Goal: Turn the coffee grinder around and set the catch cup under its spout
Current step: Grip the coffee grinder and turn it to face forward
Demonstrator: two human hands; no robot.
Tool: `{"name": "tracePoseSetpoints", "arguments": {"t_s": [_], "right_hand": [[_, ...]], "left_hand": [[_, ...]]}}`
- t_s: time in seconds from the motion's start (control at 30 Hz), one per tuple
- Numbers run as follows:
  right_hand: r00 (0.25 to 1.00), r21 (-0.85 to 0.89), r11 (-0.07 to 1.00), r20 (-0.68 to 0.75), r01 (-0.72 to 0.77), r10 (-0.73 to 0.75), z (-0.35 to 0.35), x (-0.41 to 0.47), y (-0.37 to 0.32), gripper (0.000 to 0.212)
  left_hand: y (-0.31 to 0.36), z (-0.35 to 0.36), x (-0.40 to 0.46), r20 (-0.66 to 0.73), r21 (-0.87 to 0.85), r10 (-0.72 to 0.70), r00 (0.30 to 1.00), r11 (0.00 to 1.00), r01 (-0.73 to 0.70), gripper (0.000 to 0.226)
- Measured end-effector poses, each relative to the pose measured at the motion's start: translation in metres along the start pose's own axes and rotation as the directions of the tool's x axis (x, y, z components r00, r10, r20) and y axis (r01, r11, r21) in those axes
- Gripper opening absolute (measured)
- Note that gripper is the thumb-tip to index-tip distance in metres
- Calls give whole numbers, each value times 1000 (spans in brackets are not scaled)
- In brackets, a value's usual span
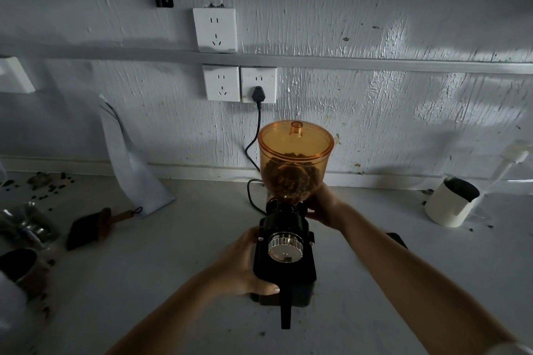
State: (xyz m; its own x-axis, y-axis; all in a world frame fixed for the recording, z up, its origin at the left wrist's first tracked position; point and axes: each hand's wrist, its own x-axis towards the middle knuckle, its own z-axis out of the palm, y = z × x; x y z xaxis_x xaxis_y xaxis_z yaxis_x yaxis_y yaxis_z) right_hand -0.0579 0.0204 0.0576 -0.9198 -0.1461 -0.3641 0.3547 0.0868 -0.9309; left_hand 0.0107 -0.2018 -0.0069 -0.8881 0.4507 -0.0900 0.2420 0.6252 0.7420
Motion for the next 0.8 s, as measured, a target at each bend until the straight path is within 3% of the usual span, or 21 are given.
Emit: {"name": "tracePoseSetpoints", "arguments": {"t_s": [0.1,0.2,0.47,0.8], "right_hand": [[999,-19,999,18,39,-38,11,13,6,43],[1000,-22,999,-12,-26,26,10,21,11,40],[986,29,988,71,-152,150,4,27,18,55],[996,81,993,3,-85,85,6,37,31,56]], "left_hand": [[-2,0,1,-4,8,-10,1000,1000,10,108],[-3,2,1,-6,-14,-30,1000,999,30,105],[-1,2,1,31,-81,-41,999,996,43,99],[1,3,-2,6,-103,-62,998,993,62,99]]}}
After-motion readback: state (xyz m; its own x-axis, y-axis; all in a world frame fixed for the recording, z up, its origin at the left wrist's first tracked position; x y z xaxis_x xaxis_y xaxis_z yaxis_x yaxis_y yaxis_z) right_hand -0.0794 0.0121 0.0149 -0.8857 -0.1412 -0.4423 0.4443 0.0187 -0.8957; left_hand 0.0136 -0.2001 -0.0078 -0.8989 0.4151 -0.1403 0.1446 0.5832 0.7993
